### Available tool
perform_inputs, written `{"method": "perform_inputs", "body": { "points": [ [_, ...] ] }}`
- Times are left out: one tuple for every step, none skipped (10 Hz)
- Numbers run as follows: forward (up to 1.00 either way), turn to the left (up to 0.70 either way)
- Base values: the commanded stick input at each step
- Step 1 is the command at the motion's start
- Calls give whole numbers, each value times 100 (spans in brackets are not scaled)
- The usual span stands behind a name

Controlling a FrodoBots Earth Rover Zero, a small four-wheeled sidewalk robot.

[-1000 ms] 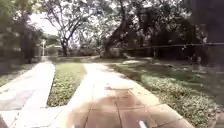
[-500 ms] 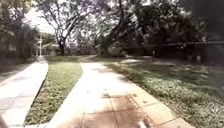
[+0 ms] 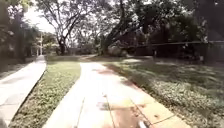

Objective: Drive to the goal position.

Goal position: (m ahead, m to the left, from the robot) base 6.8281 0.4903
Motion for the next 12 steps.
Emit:
{"method": "perform_inputs", "body": {
  "points": [
    [70,0],
    [70,0],
    [70,0],
    [70,0],
    [70,0],
    [70,0],
    [70,0],
    [70,0],
    [70,0],
    [70,21],
    [70,33],
    [70,35]
  ]
}}
